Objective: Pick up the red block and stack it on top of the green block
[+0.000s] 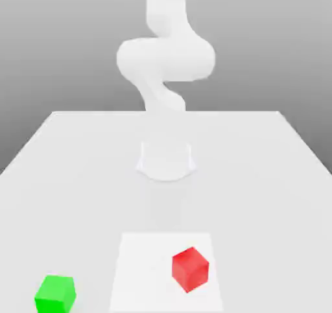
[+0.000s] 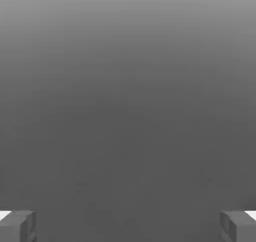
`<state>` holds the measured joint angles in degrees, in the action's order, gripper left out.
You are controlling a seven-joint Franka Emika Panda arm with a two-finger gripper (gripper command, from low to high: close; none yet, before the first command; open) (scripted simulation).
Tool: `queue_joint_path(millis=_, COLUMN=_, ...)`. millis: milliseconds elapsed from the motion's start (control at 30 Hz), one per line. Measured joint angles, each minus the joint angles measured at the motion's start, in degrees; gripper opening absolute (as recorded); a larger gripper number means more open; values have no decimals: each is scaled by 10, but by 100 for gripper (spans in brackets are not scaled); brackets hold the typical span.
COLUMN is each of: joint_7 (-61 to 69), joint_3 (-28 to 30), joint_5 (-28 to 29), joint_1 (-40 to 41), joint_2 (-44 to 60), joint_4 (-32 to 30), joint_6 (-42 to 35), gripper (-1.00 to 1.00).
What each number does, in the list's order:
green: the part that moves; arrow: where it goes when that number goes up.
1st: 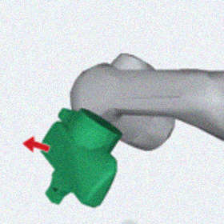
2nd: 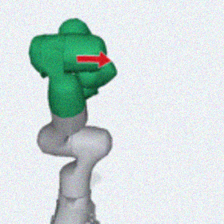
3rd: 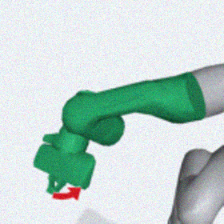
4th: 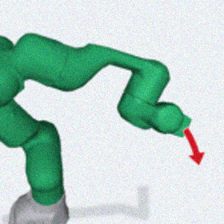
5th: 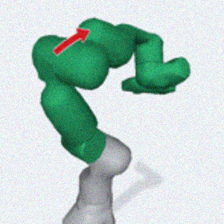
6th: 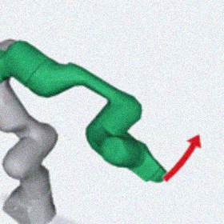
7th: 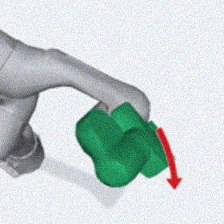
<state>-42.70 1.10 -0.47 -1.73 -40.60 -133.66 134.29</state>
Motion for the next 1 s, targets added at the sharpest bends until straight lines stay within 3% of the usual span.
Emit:
queue_joint_path(millis=467, joint_7=179, joint_3=34, joint_5=-30, joint_1=-72, joint_2=295, joint_4=-106, joint_6=141, gripper=0)
queue_joint_path(millis=700, joint_7=246, joint_3=27, joint_5=-16, joint_1=-84, joint_2=439, joint_4=-158, joint_6=211, gripper=0)
queue_joint_path(millis=900, joint_7=268, joint_3=16, joint_5=-22, joint_1=-76, joint_2=563, joint_4=-155, joint_6=306, gripper=0)
queue_joint_path(millis=933, joint_7=270, joint_3=13, joint_5=-25, joint_1=-73, joint_2=580, joint_4=-153, joint_6=320, gripper=-100)
queue_joint_path(millis=1000, joint_7=270, joint_3=13, joint_5=-24, joint_1=-73, joint_2=580, joint_4=-153, joint_6=320, gripper=-100)
